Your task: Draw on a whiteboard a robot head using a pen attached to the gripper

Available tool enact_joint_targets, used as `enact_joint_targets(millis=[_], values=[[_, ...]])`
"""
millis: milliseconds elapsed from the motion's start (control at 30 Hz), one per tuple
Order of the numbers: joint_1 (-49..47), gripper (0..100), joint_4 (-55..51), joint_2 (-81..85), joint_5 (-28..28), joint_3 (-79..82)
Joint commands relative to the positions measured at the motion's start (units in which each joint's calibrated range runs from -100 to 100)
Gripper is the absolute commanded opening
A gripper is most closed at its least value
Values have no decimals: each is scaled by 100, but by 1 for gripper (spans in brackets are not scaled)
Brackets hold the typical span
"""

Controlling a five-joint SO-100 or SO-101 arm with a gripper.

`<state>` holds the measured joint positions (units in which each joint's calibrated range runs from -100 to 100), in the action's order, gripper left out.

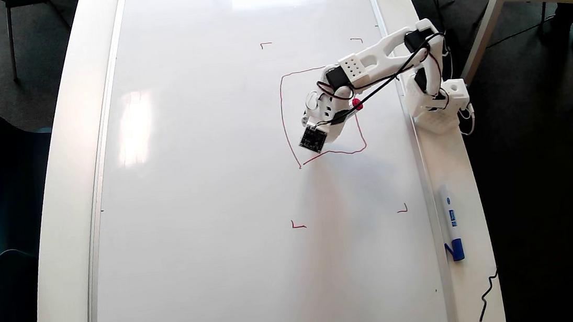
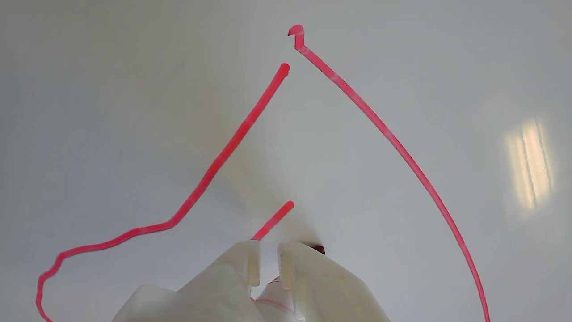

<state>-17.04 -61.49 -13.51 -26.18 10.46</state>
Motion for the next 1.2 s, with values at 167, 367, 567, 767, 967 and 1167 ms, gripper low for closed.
enact_joint_targets(millis=[167, 367, 567, 767, 967, 1167], values=[[-274, 1, -29, -12, -41, -25], [-406, 1, -20, -3, -47, -79], [-237, 1, -46, 97, -47, -116], [-251, 1, -115, 886, -4, -88], [-237, 1, -376, 1397, 2, 48], [139, 1, -437, 1624, 2, 302]])
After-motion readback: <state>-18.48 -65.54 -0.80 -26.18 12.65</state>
